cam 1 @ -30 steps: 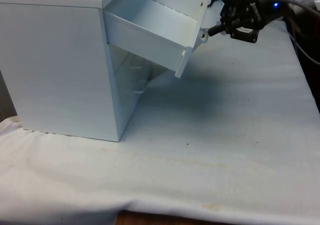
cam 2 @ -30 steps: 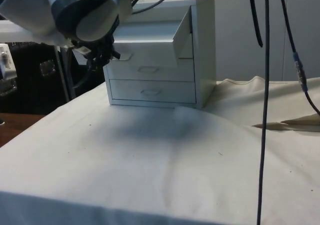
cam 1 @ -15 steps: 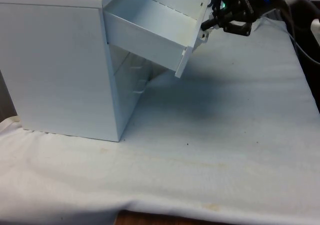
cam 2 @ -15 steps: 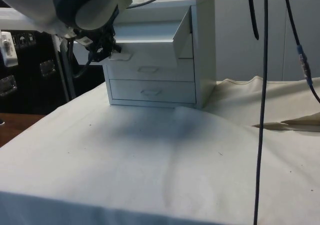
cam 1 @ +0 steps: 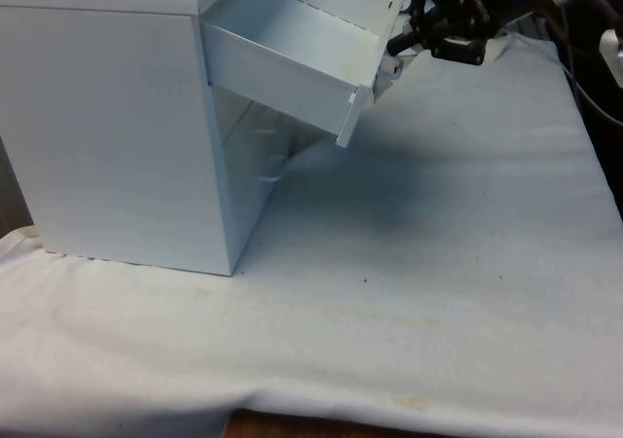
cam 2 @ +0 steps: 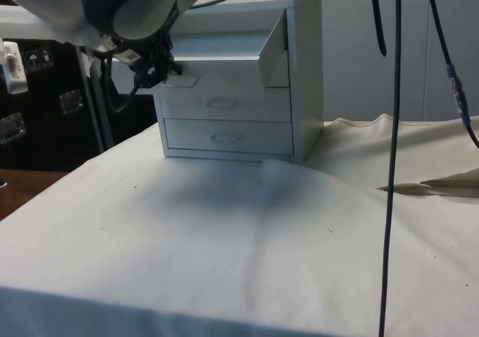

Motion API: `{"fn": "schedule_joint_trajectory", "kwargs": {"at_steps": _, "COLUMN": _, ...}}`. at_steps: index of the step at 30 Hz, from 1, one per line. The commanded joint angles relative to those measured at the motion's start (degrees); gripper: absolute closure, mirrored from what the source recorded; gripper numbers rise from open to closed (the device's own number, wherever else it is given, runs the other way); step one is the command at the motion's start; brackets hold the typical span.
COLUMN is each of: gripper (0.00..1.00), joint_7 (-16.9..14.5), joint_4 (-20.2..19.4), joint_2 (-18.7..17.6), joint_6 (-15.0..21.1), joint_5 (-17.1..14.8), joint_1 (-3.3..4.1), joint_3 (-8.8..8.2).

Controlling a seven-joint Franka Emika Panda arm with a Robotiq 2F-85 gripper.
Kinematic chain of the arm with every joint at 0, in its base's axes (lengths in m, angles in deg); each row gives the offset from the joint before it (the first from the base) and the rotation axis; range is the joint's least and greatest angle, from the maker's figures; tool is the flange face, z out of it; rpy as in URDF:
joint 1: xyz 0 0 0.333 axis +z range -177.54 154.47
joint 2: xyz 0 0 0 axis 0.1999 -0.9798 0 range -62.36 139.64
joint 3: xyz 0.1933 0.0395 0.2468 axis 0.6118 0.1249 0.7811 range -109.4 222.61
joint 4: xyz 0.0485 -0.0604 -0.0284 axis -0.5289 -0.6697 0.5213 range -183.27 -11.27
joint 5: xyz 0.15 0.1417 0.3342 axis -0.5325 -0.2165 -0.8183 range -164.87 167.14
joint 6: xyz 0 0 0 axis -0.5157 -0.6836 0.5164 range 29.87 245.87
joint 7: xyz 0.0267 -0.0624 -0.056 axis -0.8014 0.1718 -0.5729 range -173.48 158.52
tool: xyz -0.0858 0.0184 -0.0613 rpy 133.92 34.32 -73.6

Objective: Open the drawer, then close it.

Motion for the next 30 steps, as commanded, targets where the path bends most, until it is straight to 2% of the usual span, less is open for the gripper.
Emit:
{"fn": "schedule_joint_trajectory", "kwargs": {"at_steps": 1, "gripper": 1.00, "joint_7": -0.7, "joint_4": -0.9, "joint_2": 0.7, "joint_6": 1.1, "joint_5": 0.7, "joint_1": -0.23, "joint_3": -0.23}}
{"fn": "schedule_joint_trajectory", "kwargs": {"at_steps": 5, "gripper": 1.00, "joint_7": -1.4, "joint_4": -1.0, "joint_2": 0.8, "joint_6": 1.2, "joint_5": 0.9, "joint_1": -0.29, "joint_3": -0.34}}
{"fn": "schedule_joint_trajectory", "kwargs": {"at_steps": 6, "gripper": 1.00, "joint_7": -0.9, "joint_4": 0.0, "joint_2": 0.1, "joint_6": 0.1, "joint_5": 0.0, "joint_1": 0.00, "joint_3": -0.06}}
{"fn": "schedule_joint_trajectory", "kwargs": {"at_steps": 7, "gripper": 1.00, "joint_7": -1.6, "joint_4": -1.1, "joint_2": 0.9, "joint_6": 1.2, "joint_5": 0.9, "joint_1": -0.29, "joint_3": -0.34}}
{"fn": "schedule_joint_trajectory", "kwargs": {"at_steps": 14, "gripper": 1.00, "joint_7": -3.0, "joint_4": -1.1, "joint_2": 1.1, "joint_6": 1.2, "joint_5": 0.9, "joint_1": -0.40, "joint_3": -0.63}}
{"fn": "schedule_joint_trajectory", "kwargs": {"at_steps": 15, "gripper": 1.00, "joint_7": -2.3, "joint_4": 0.0, "joint_2": 0.3, "joint_6": 0.0, "joint_5": 0.0, "joint_1": 0.00, "joint_3": -0.23}}
{"fn": "schedule_joint_trajectory", "kwargs": {"at_steps": 17, "gripper": 1.00, "joint_7": -3.5, "joint_4": -1.2, "joint_2": 1.3, "joint_6": 1.4, "joint_5": 0.7, "joint_1": -0.63, "joint_3": -0.80}}
{"fn": "schedule_joint_trajectory", "kwargs": {"at_steps": 24, "gripper": 1.00, "joint_7": -4.0, "joint_4": -1.5, "joint_2": 2.0, "joint_6": 2.0, "joint_5": -0.2, "joint_1": -1.32, "joint_3": -0.97}}
{"fn": "schedule_joint_trajectory", "kwargs": {"at_steps": 25, "gripper": 1.00, "joint_7": -3.2, "joint_4": -0.2, "joint_2": 1.2, "joint_6": 0.2, "joint_5": -1.0, "joint_1": -0.34, "joint_3": -0.57}}
{"fn": "schedule_joint_trajectory", "kwargs": {"at_steps": 26, "gripper": 1.00, "joint_7": -4.2, "joint_4": -1.6, "joint_2": 2.2, "joint_6": 2.1, "joint_5": -0.6, "joint_1": -1.38, "joint_3": -1.03}}
{"fn": "schedule_joint_trajectory", "kwargs": {"at_steps": 30, "gripper": 1.00, "joint_7": -4.6, "joint_4": -1.7, "joint_2": 2.5, "joint_6": 2.3, "joint_5": -1.2, "joint_1": -1.60, "joint_3": -1.26}}
